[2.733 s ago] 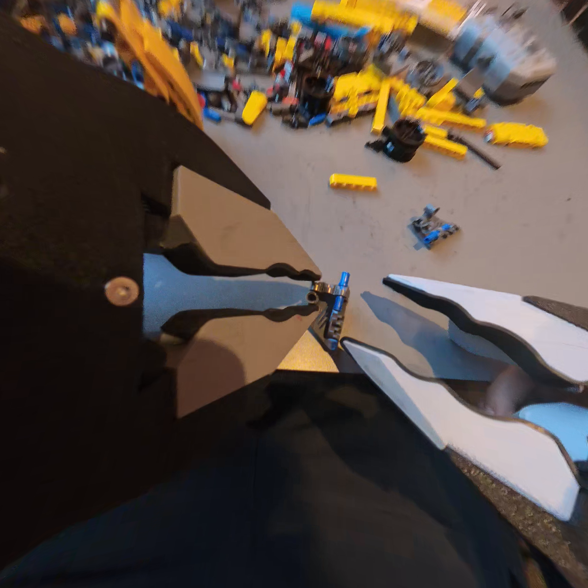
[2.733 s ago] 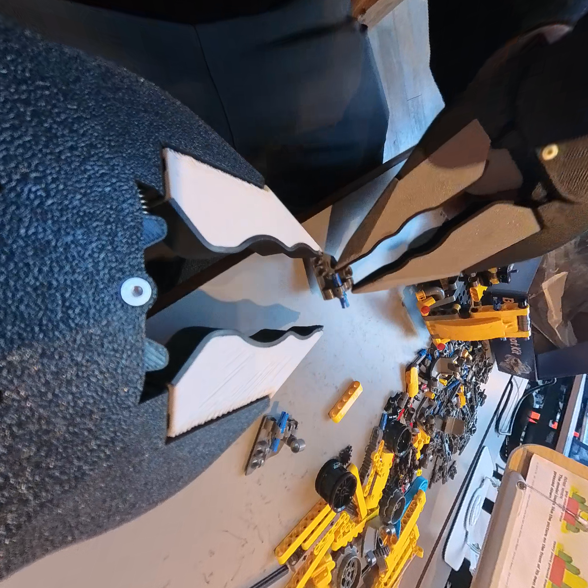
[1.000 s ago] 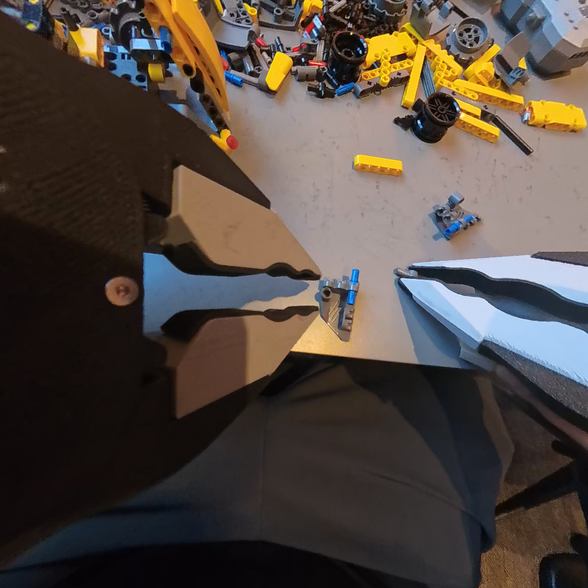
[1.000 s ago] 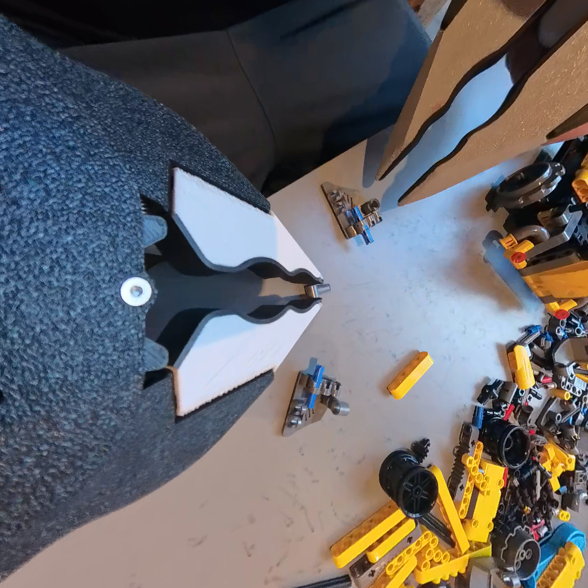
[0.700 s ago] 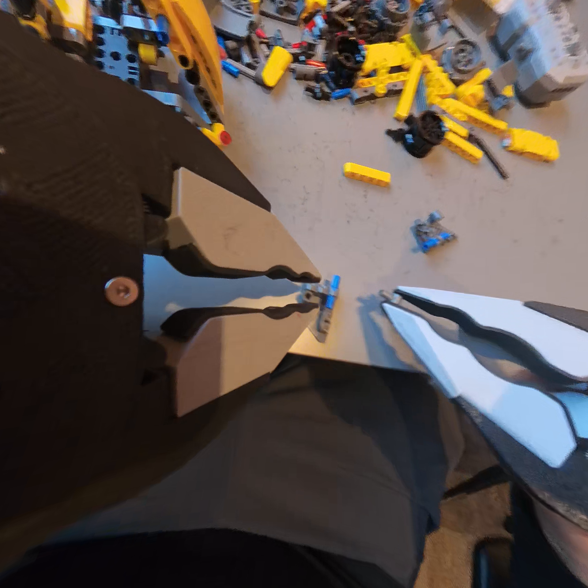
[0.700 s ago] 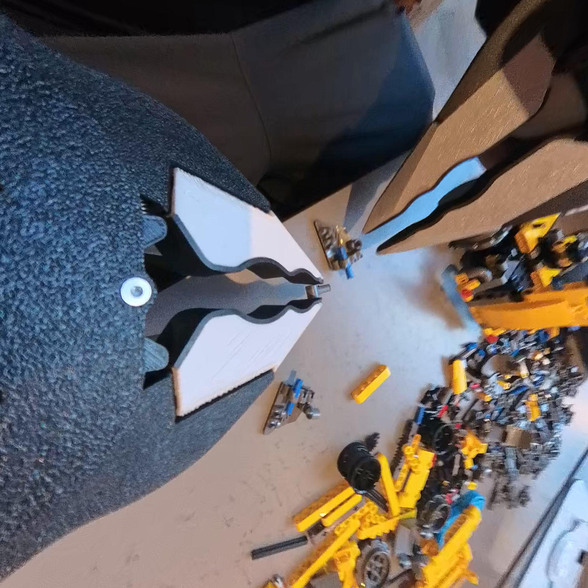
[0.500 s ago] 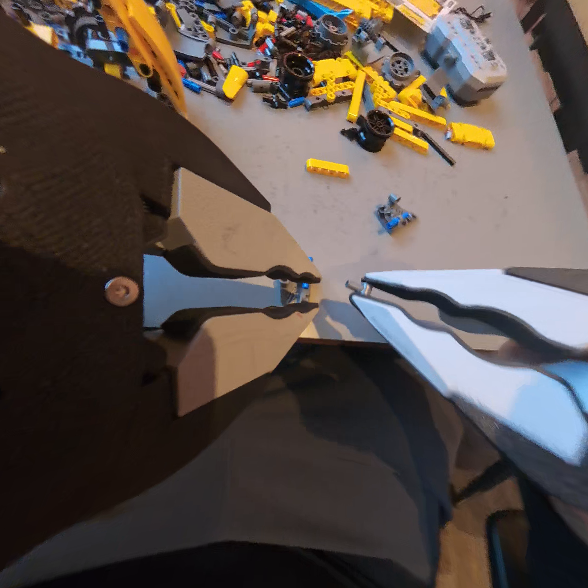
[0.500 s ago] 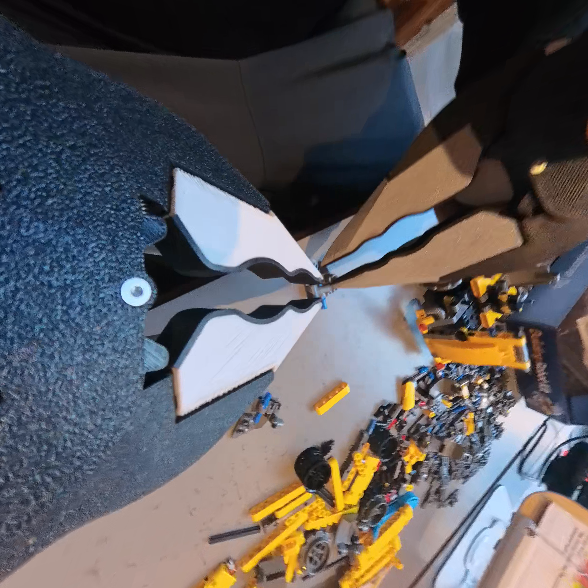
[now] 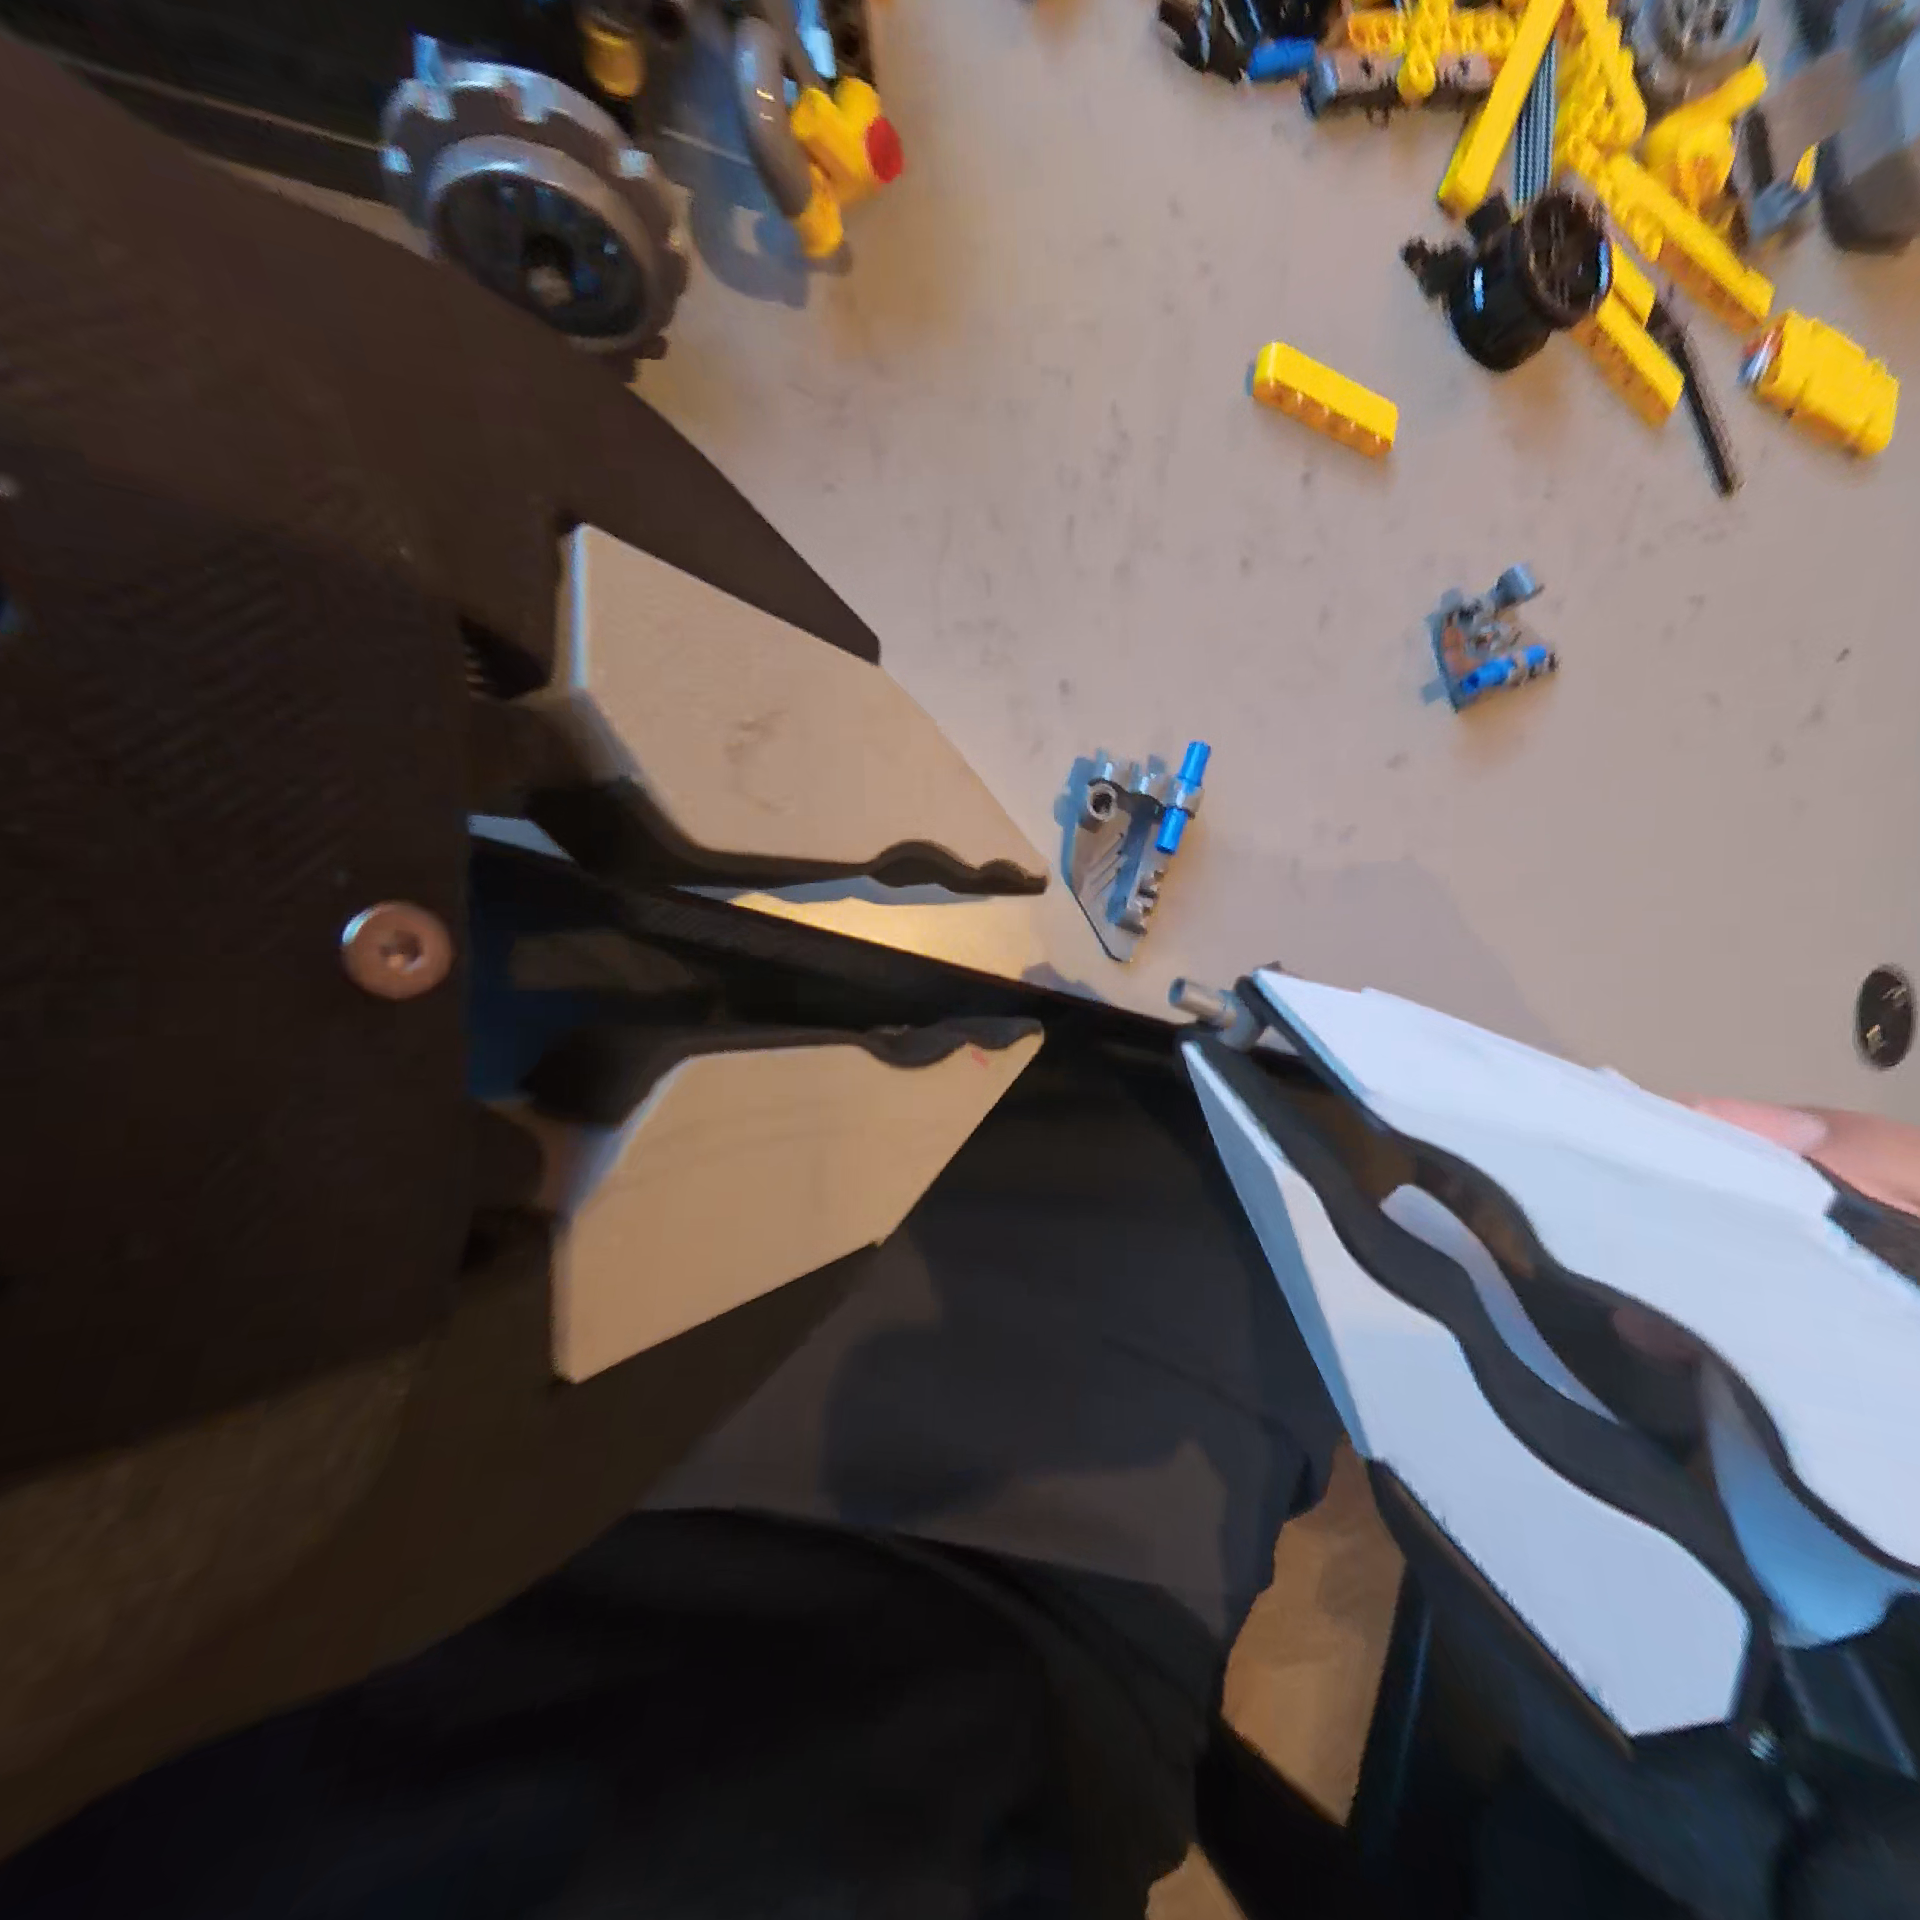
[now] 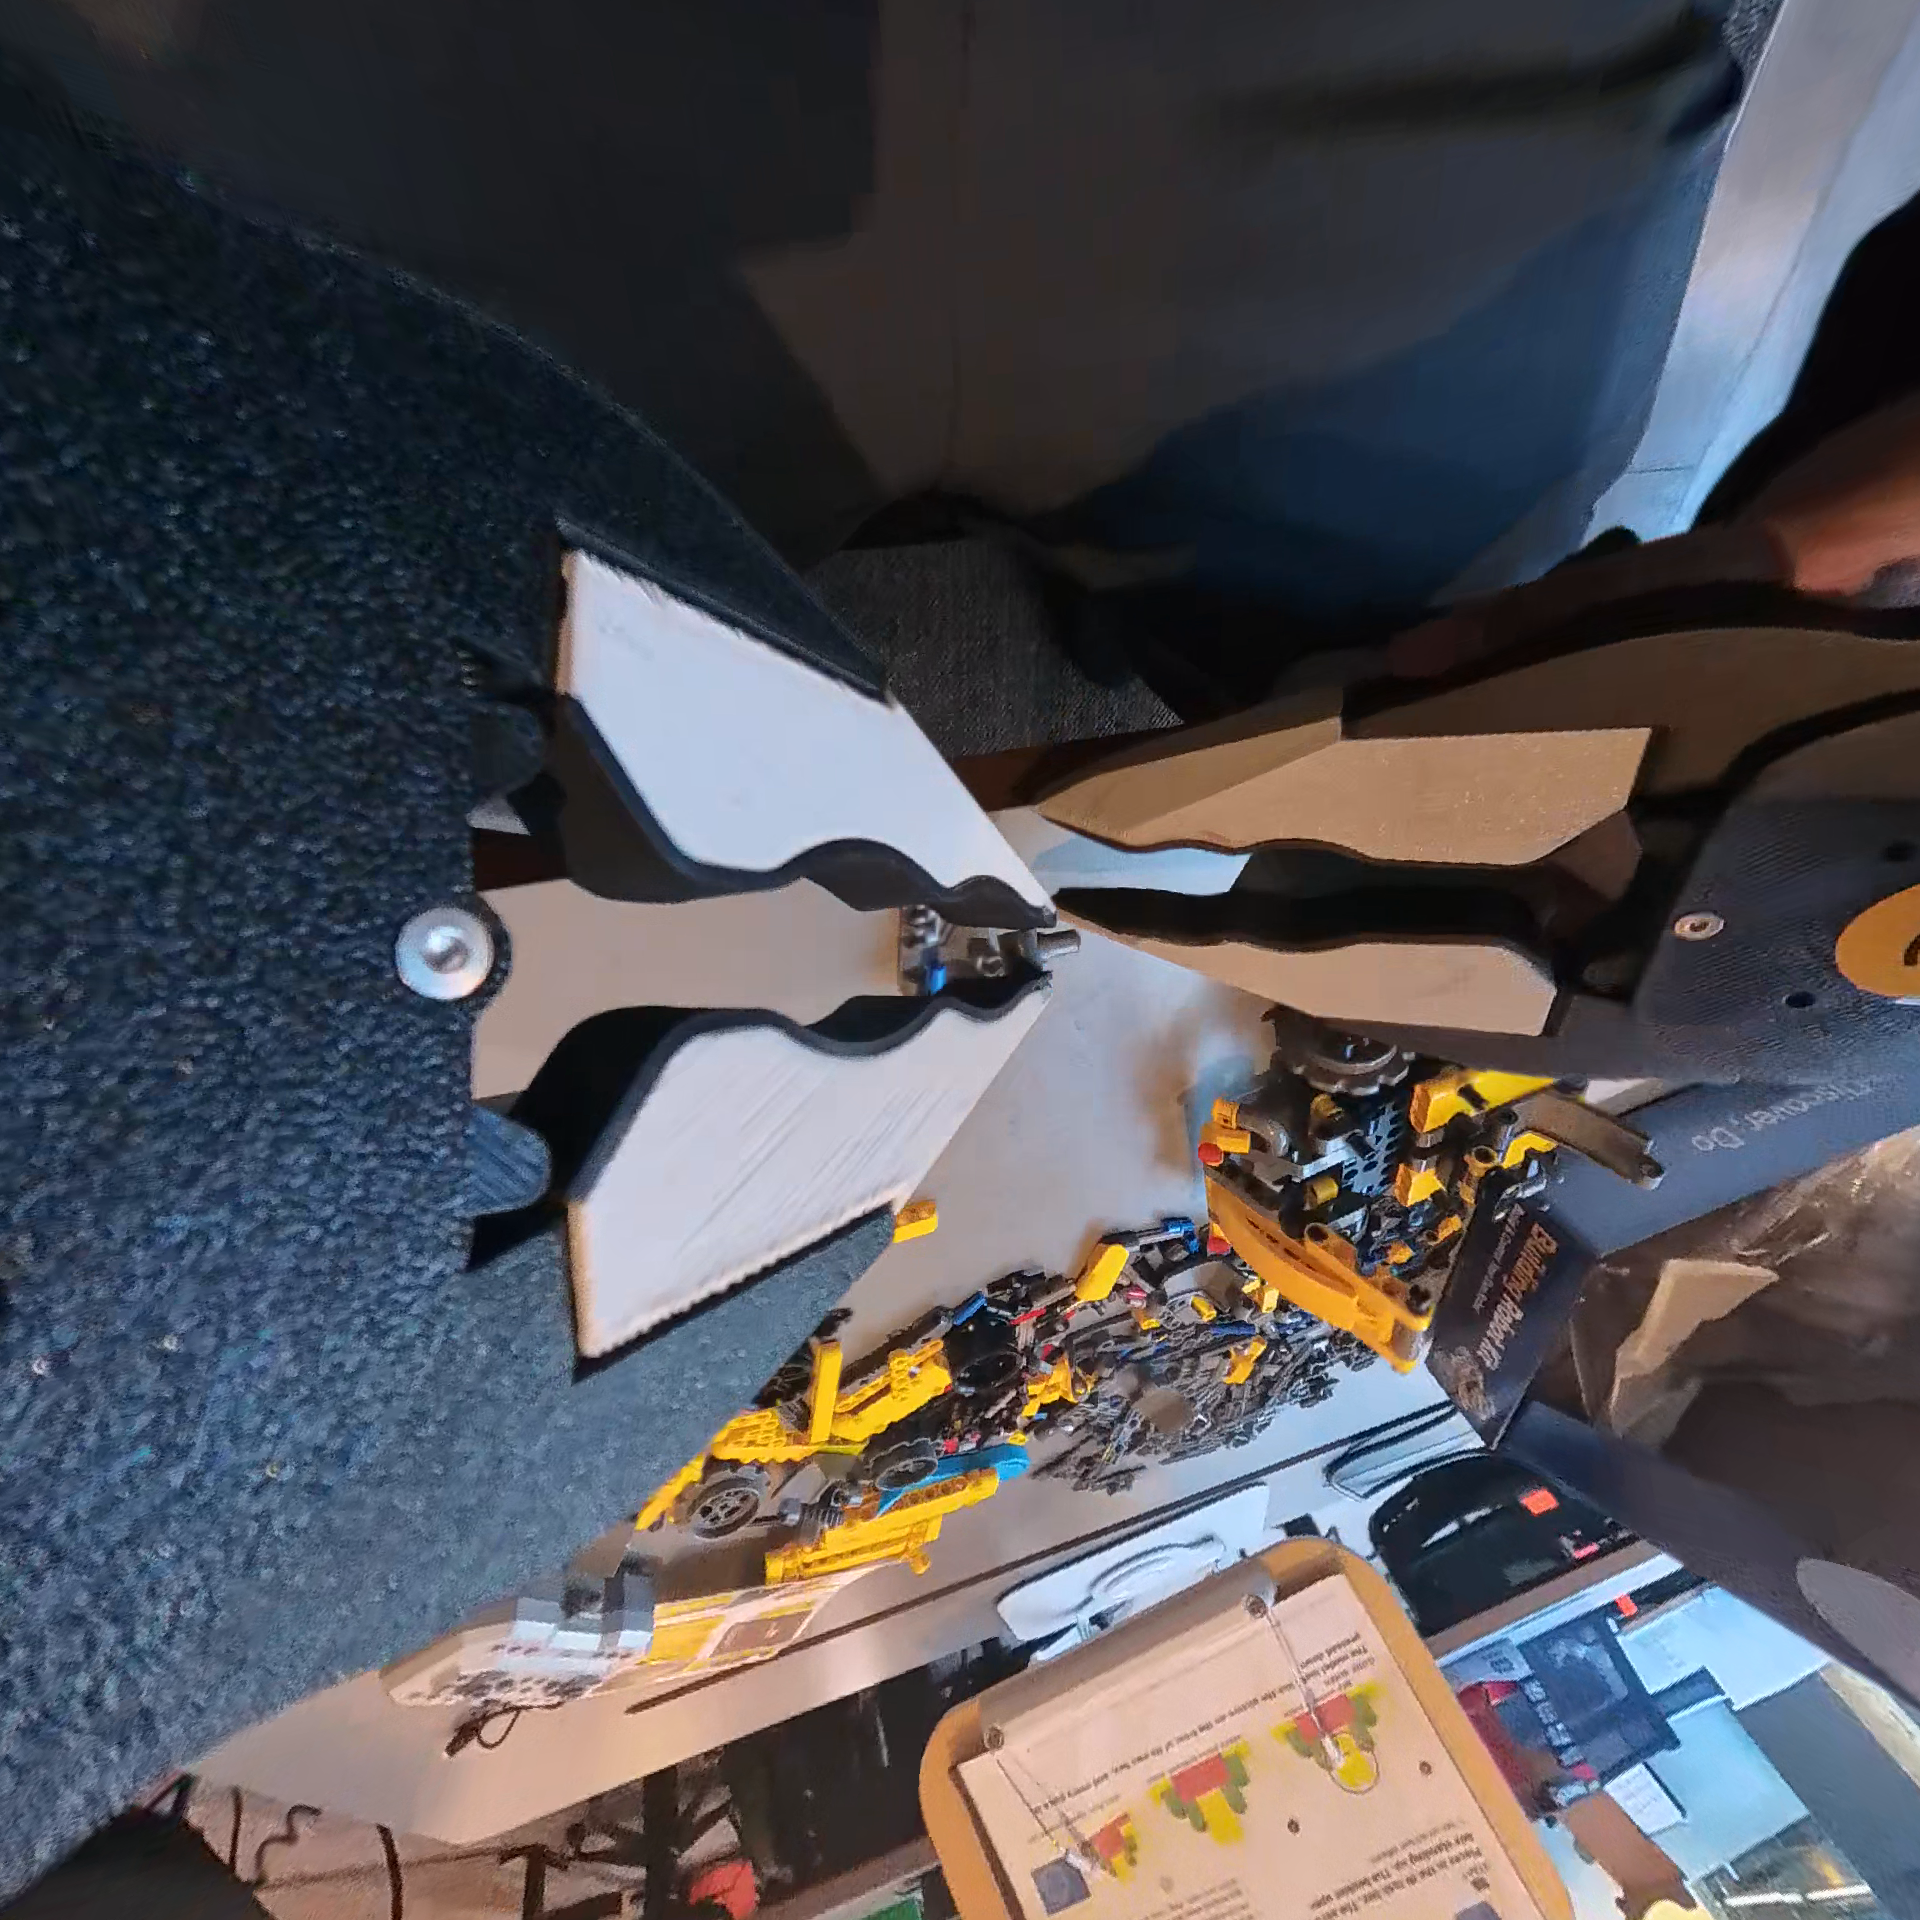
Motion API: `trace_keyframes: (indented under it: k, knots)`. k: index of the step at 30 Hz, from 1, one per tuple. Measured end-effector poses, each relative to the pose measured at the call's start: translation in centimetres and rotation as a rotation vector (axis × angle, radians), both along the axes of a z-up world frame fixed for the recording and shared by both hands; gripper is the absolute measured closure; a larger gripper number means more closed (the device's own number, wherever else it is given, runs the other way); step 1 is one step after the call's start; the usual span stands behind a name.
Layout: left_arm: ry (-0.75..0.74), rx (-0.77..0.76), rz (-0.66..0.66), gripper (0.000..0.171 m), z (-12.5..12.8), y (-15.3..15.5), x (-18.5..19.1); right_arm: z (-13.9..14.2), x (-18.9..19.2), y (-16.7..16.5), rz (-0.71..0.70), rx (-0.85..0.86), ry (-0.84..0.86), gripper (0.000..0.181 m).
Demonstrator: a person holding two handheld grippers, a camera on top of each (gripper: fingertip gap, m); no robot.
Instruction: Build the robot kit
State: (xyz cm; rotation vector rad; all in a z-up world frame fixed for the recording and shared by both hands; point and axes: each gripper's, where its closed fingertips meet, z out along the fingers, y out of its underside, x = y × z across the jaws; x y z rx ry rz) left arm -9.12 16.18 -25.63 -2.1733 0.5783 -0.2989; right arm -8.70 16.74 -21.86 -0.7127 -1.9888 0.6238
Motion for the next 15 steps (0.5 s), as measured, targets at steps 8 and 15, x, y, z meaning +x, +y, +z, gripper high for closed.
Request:
trace_keyframes:
  k: [8,15]
  knots:
    - [0.082,0.197,0.033,0.153,1.1,-0.3,-0.6,1.7,-2.0,-0.2,-0.019,-0.057,0.119,0.173]
    - [0.148,0.231,0.011,0.155,0.7,-0.6,-0.1,2.6,-3.0,1.3,-0.090,-0.121,0.203,0.173]
